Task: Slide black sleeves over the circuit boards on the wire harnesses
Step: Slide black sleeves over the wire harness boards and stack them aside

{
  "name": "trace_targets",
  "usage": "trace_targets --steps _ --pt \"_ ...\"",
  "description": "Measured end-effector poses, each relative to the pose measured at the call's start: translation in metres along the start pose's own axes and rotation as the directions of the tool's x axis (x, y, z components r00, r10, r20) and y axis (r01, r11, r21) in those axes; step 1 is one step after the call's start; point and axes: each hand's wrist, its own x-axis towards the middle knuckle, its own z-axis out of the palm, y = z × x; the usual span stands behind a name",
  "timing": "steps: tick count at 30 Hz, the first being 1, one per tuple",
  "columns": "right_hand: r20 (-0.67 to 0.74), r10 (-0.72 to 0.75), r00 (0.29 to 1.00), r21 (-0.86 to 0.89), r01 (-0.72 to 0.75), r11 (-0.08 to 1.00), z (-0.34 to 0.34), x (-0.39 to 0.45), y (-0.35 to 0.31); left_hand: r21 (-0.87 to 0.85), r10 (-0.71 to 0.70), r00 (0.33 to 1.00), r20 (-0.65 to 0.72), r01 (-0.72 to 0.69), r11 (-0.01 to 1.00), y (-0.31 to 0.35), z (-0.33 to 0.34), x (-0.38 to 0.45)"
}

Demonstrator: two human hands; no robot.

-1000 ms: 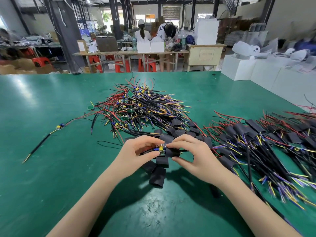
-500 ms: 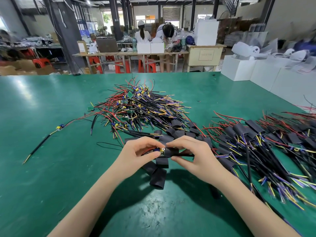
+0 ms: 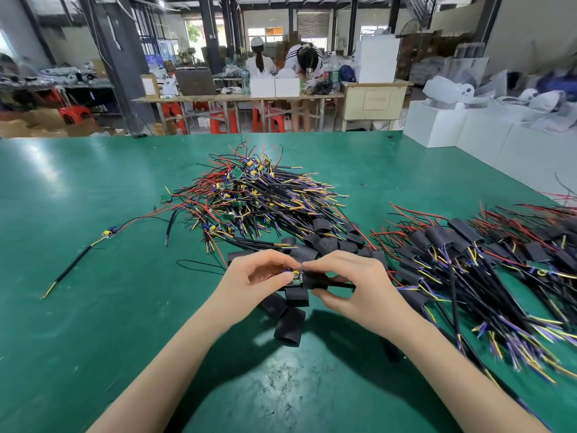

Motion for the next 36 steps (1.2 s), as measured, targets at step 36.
trace_targets --steps 36 --pt "-0.054 0.205 0.977 0.140 -0.196 0.971 0.0060 -0.0014 0.0007 -0.125 -0.024 0.998 0.052 0.031 0.992 -0.0027 -0.0002 -0.0022"
